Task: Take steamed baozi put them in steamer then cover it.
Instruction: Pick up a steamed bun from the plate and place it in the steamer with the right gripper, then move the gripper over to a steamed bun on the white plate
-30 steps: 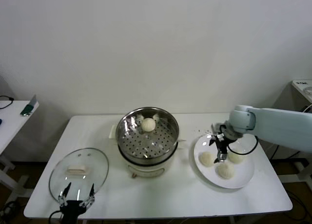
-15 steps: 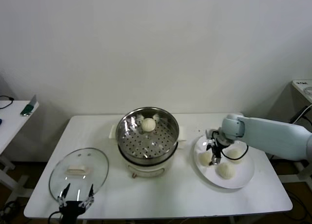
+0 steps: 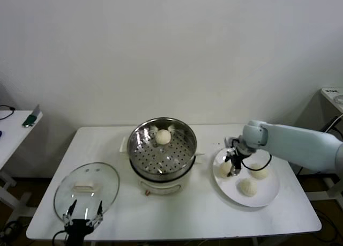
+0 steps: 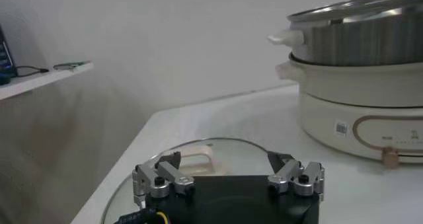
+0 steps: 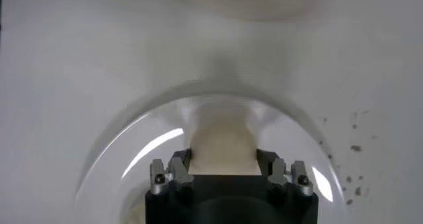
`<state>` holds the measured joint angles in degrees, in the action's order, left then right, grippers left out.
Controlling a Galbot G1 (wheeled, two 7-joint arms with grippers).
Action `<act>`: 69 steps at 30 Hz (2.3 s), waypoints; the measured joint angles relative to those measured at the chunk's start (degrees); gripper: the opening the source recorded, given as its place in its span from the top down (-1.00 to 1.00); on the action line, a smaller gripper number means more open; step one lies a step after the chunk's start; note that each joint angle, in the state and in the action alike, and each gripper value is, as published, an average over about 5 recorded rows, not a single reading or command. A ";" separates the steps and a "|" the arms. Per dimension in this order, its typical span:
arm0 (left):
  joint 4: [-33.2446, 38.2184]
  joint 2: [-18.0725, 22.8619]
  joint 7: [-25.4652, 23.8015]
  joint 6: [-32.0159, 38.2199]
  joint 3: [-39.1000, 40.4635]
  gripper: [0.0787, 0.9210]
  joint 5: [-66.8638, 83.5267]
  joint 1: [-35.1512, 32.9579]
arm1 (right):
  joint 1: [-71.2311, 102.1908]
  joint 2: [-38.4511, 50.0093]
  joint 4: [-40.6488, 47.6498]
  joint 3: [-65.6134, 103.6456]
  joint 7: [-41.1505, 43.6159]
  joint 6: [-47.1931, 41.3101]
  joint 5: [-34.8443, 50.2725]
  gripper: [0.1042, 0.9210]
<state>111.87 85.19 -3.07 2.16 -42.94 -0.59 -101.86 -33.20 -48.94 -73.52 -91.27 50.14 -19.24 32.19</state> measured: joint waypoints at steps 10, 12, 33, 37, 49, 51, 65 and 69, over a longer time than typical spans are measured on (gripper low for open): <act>0.52 -0.44 -0.12 -0.29 0.34 -0.77 0.06 0.19 | -18.41 -7.09 -2.69 -3.35 4.66 0.70 11.48 -0.39; 0.72 -0.45 -0.17 -0.30 0.38 -0.77 0.08 0.20 | -19.95 -9.61 -3.02 -2.70 4.46 0.10 13.75 -0.39; 2.64 0.12 -0.27 -0.60 -0.14 -0.77 0.29 -0.50 | -9.01 -34.41 7.23 0.25 -2.05 -4.44 17.21 -0.39; 2.61 0.23 -0.27 -0.62 -0.01 -0.77 0.07 -0.54 | -5.70 -36.74 9.89 0.83 -3.46 -4.77 15.91 -0.39; 2.69 0.25 -0.22 -0.62 -0.07 -0.77 -0.08 -0.60 | -0.94 -38.99 14.11 2.17 -5.46 -4.42 12.75 -0.70; 2.74 0.25 -0.22 -0.62 -0.04 -0.77 -0.18 -0.60 | -1.29 -38.45 13.85 2.14 -5.14 -3.90 12.48 -0.75; 3.07 0.40 -0.32 -1.15 0.39 -0.77 -0.49 -0.51 | -16.06 -18.58 -0.67 -5.57 2.89 1.10 12.65 -0.76; 3.22 0.40 -0.38 -1.25 0.38 -0.77 -0.42 -0.39 | -19.39 -9.61 -6.80 -10.43 3.42 1.35 9.86 -0.76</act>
<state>115.09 85.59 -3.45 0.92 -42.56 -1.00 -102.25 -52.59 -58.54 -80.32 -101.70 53.56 -17.89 42.05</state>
